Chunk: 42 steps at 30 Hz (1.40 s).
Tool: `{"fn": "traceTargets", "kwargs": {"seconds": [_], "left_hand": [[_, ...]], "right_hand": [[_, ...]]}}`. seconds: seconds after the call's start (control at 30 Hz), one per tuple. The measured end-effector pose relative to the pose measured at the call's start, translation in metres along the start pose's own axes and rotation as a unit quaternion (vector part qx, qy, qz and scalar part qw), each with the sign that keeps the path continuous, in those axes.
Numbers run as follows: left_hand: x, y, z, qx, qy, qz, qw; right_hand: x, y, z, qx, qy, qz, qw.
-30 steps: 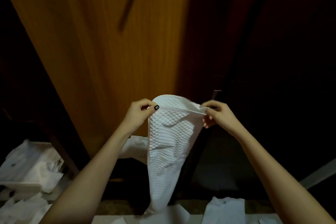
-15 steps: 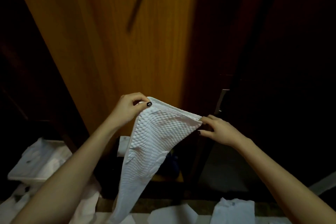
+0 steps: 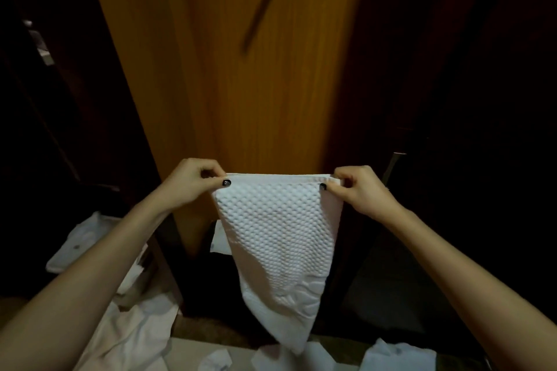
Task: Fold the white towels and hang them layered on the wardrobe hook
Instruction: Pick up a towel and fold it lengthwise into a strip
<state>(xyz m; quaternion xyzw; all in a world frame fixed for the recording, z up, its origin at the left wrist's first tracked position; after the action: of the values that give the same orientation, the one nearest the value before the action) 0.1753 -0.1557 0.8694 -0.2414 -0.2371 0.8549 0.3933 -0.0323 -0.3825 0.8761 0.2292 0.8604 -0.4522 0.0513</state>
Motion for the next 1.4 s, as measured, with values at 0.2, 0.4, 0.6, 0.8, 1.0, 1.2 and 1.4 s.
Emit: {"fn": "traceTargets", "kwargs": {"seconds": [0.2,0.4,0.6,0.8,1.0,1.2,1.4], "left_hand": [[-0.008,0.019,0.002,0.033,-0.037,-0.030,0.998],[-0.018,0.024,0.003,0.051,-0.056,0.037,0.996],[-0.025,0.038,0.014,0.014,-0.027,0.069,0.997],[-0.041,0.023,0.032,0.002,0.012,0.046,0.999],[-0.041,0.019,0.028,-0.050,-0.006,0.076,0.996],[-0.037,0.039,0.032,-0.100,0.000,0.031,0.995],[-0.037,0.045,0.033,-0.183,0.013,0.078,0.980]], "right_hand": [[0.001,-0.025,-0.005,0.064,-0.004,0.023,0.998],[0.018,-0.033,-0.017,0.225,-0.058,-0.038,0.972],[0.033,-0.029,0.000,0.136,0.004,-0.046,0.990],[0.023,-0.050,-0.003,0.137,0.035,0.068,0.988],[0.017,-0.042,-0.007,0.152,0.032,0.068,0.986],[0.013,-0.034,0.002,0.204,0.016,-0.036,0.978],[0.021,-0.028,-0.007,0.186,-0.049,-0.052,0.980]]}}
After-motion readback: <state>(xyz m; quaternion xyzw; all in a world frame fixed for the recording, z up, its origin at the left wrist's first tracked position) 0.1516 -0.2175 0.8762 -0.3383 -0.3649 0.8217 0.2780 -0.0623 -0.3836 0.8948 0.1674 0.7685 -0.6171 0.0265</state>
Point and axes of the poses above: each hand's wrist, its own x-axis away from the middle knuckle, its own y-axis out of the palm, z = x × y, the point moved 7 cm from there along -x, towards the middle knuckle, and after that the axes turned 2 degrees about x, right-handed, at the moved point
